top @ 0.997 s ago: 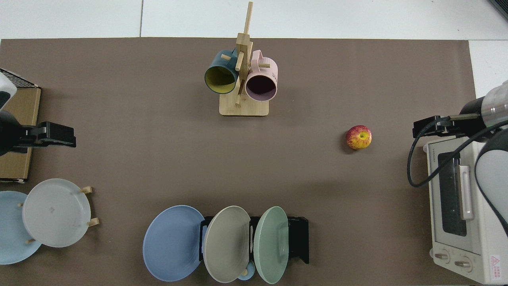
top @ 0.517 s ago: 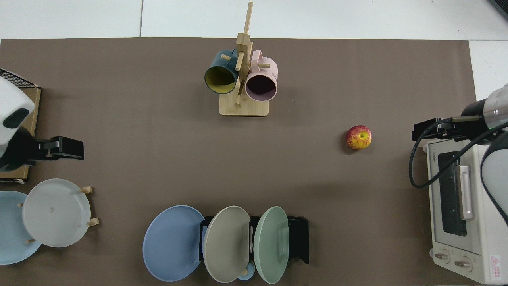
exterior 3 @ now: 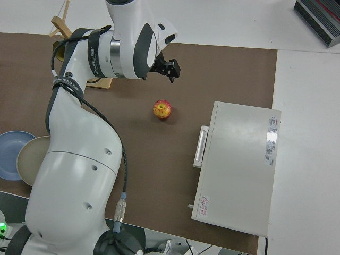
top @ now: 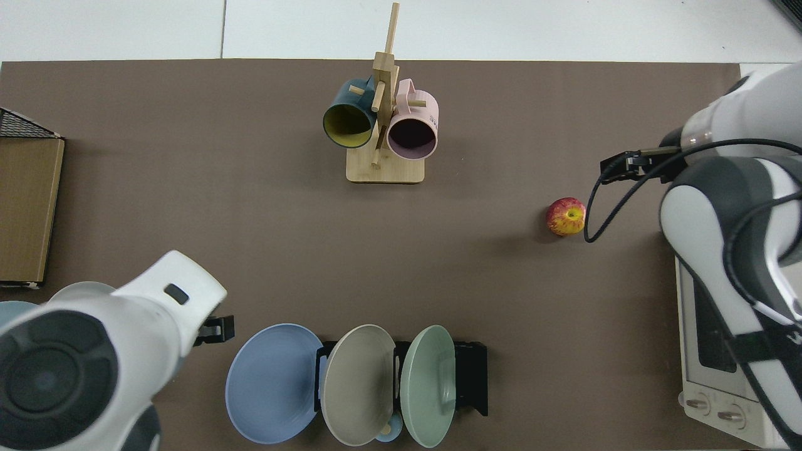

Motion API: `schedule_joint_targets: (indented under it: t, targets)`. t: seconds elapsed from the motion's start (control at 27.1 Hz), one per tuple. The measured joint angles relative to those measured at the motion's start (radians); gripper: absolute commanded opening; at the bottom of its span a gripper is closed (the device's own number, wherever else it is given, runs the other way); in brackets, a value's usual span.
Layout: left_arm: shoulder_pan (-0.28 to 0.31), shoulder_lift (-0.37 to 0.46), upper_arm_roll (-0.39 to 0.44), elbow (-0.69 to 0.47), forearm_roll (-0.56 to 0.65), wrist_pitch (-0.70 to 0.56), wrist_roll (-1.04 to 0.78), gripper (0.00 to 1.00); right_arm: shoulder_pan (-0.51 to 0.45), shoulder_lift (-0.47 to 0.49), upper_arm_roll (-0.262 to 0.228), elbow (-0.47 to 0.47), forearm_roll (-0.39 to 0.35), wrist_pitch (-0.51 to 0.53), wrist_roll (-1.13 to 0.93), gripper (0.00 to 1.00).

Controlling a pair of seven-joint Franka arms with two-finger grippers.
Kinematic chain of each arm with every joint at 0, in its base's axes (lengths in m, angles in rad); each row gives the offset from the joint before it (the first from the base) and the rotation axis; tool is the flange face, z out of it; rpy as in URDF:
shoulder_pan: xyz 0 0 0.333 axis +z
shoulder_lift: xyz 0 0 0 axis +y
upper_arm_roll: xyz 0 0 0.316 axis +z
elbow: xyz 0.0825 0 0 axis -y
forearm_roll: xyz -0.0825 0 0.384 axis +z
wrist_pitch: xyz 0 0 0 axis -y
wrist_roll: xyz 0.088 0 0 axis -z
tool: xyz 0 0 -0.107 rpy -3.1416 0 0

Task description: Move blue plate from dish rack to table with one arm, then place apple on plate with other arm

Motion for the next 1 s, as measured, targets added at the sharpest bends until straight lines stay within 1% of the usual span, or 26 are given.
schedule_joint_targets:
  t: [0.18,0.37,0.48,0.63,0.78,0.92,0.96,1.0]
  targets:
    - [-0.013,-0.094,-0.086,-0.173,0.015,0.084,-0.058,1.00,0.013,0.080,0.000,-0.014,-0.001,0.086,0.002,1.00]
    - [-0.051,-0.162,-0.118,-0.315,0.037,0.171,-0.112,1.00,0.019,0.109,0.000,-0.067,-0.001,0.184,0.002,1.00]
    - [-0.063,-0.189,-0.126,-0.374,0.043,0.219,-0.128,1.00,0.028,0.117,0.000,-0.115,-0.001,0.237,0.004,1.00]
    - [-0.065,-0.201,-0.129,-0.418,0.048,0.268,-0.154,1.00,0.033,0.121,0.000,-0.188,-0.001,0.305,0.005,1.00]
    - [-0.065,-0.194,-0.162,-0.468,0.070,0.352,-0.244,1.00,0.034,0.129,0.000,-0.262,-0.001,0.387,0.005,1.00]
    - [-0.065,-0.177,-0.184,-0.495,0.073,0.390,-0.281,1.00,0.034,0.143,0.000,-0.303,-0.001,0.423,0.005,0.98]
    - [-0.065,-0.174,-0.184,-0.496,0.074,0.391,-0.283,1.00,0.034,0.145,0.000,-0.306,-0.001,0.425,0.005,0.95]
    - [-0.065,-0.172,-0.184,-0.496,0.074,0.391,-0.283,1.00,0.034,0.147,0.000,-0.309,-0.001,0.426,0.005,0.87]
